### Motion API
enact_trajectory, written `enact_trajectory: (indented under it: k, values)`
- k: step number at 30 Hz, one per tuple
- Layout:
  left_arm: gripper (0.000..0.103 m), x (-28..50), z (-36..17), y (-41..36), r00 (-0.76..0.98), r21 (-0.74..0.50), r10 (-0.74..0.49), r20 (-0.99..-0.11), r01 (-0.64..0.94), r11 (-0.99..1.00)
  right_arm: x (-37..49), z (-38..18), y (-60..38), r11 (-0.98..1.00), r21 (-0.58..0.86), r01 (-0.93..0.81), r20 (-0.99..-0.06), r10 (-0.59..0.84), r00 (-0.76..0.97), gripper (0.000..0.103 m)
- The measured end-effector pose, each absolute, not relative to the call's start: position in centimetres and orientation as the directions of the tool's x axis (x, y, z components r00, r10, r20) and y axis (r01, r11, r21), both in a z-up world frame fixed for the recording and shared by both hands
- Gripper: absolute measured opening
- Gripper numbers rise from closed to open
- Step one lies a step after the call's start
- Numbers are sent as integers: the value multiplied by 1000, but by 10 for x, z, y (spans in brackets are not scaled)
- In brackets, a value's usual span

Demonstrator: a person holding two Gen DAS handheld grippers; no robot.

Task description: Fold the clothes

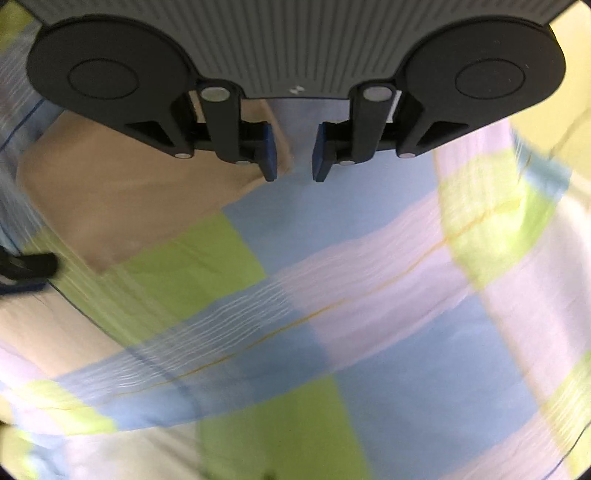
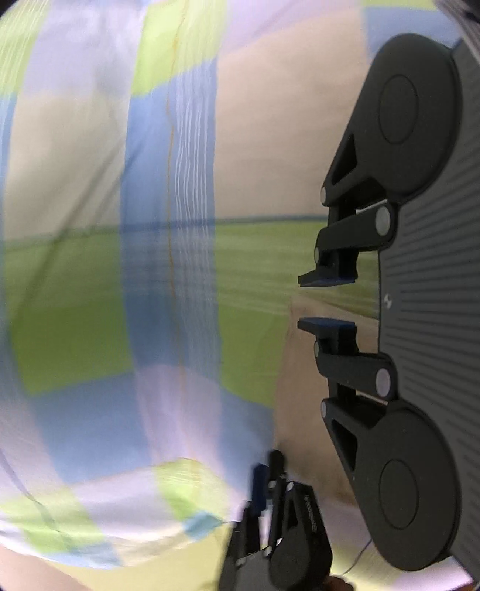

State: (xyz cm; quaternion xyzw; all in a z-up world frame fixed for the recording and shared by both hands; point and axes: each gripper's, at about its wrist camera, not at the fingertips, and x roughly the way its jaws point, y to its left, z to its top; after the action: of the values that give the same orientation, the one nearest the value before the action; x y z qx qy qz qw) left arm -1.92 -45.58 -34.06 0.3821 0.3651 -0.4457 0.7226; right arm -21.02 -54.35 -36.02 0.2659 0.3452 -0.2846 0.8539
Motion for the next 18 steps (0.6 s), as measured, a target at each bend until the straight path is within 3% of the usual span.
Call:
enact_trajectory:
  k: [4,13,18]
  values:
    - [41,-14,-320,-447,287,152,-272,-919,891,427,-232,-337,-529,667,257,699,-749,-320,580,27]
    - [48,-19,-305,-427,181,64,-173,-968,847,527,-254,-308,-499,693,258,673,-759,-286,586,30]
    - [49,-23,-322,-416,161,87,-84,-983,820,565,-258,-312,-486,706,277,652,-769,-244,591,31]
